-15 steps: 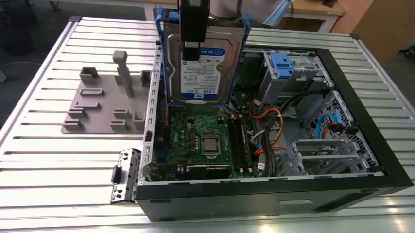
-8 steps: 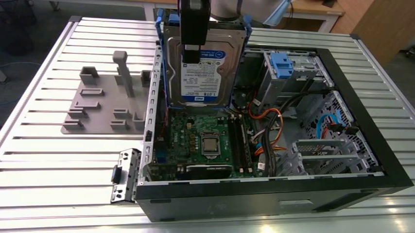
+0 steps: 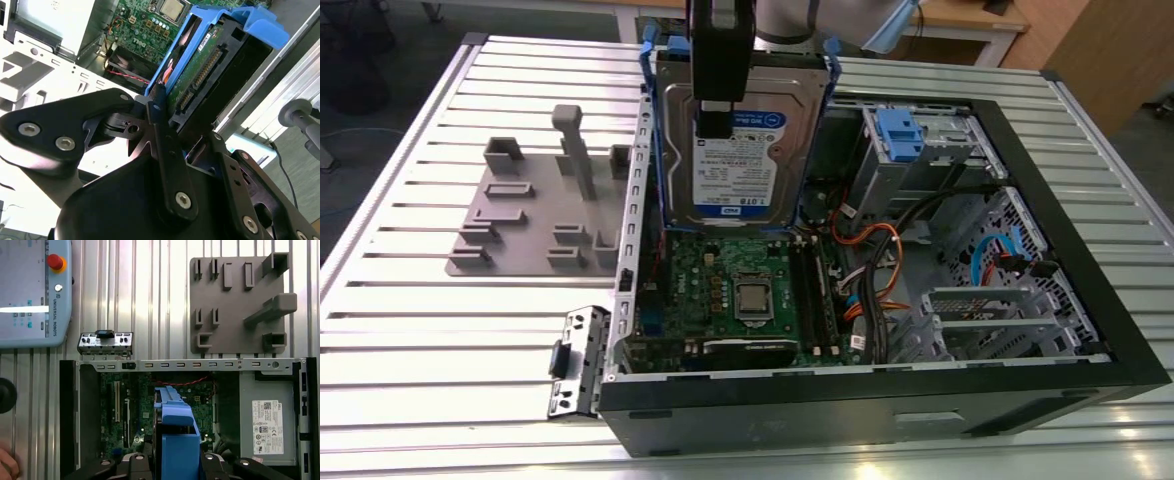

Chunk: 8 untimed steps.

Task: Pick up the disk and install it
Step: 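Pick up the disk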

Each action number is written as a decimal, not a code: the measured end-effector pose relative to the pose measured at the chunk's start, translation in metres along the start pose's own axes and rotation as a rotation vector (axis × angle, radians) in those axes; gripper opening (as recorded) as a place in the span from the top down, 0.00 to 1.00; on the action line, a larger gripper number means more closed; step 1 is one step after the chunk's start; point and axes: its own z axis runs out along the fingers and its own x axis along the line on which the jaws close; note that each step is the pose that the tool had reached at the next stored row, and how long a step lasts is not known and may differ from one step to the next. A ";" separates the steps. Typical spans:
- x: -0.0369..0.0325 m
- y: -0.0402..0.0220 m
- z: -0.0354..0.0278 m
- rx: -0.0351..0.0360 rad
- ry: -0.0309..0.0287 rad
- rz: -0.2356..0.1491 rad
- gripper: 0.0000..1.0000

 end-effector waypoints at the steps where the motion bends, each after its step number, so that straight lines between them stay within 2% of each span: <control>1: 0.0009 -0.0001 0.0001 0.0000 0.0002 0.000 0.64; 8: 0.0072 -0.0006 0.0005 0.0001 0.0010 0.000 0.64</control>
